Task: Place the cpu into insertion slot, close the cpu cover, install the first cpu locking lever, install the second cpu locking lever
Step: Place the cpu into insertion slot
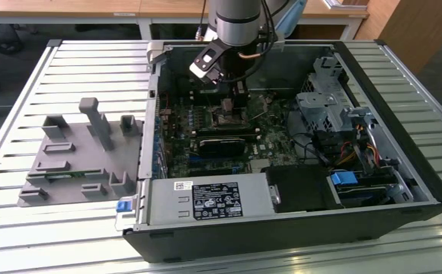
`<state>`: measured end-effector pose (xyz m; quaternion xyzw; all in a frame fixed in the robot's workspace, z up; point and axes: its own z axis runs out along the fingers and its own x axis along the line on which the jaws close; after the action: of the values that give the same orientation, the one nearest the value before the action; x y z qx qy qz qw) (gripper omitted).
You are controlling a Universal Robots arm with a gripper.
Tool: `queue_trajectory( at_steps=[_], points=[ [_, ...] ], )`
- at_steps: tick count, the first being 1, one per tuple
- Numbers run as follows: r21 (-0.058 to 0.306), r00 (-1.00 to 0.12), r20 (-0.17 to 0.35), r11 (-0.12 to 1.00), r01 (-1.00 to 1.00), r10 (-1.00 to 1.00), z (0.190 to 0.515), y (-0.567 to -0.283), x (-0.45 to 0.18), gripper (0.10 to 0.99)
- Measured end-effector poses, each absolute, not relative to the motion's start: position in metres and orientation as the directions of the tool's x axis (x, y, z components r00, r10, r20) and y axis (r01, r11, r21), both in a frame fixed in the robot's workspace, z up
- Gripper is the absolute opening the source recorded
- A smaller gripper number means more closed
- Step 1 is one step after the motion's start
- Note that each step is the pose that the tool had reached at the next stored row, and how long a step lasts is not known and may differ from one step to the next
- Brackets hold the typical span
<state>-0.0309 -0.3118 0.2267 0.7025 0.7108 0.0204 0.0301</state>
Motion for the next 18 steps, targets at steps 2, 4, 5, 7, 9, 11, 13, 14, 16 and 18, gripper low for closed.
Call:
queue_trajectory(
  at_steps=[2,4,5,7,9,11,13,14,16,18],
  points=[
    [0.071,-0.011,-0.014,0.012,0.997,1.000,0.225,-0.311,-0.031,0.537],
    [0.071,-0.011,-0.014,0.012,0.997,1.000,0.223,-0.311,-0.031,0.537],
    [0.071,-0.011,-0.014,0.012,0.997,1.000,0.221,-0.311,-0.031,0.537],
    [0.071,-0.011,-0.014,0.012,0.997,1.000,0.219,-0.311,-0.031,0.537],
    [0.071,-0.011,-0.014,0.012,0.997,1.000,0.217,-0.311,-0.031,0.537],
    [0.071,-0.011,-0.014,0.012,0.997,1.000,0.216,-0.311,-0.031,0.537],
    [0.071,-0.011,-0.014,0.012,0.997,1.000,0.214,-0.311,-0.031,0.537],
    [0.071,-0.011,-0.015,0.012,0.997,1.000,0.213,-0.311,-0.031,0.537],
    [0.071,-0.011,-0.014,0.012,0.997,1.000,0.212,-0.311,-0.032,0.537],
    [0.071,-0.011,-0.015,0.012,0.997,1.000,0.212,-0.311,-0.032,0.537]
  ],
)
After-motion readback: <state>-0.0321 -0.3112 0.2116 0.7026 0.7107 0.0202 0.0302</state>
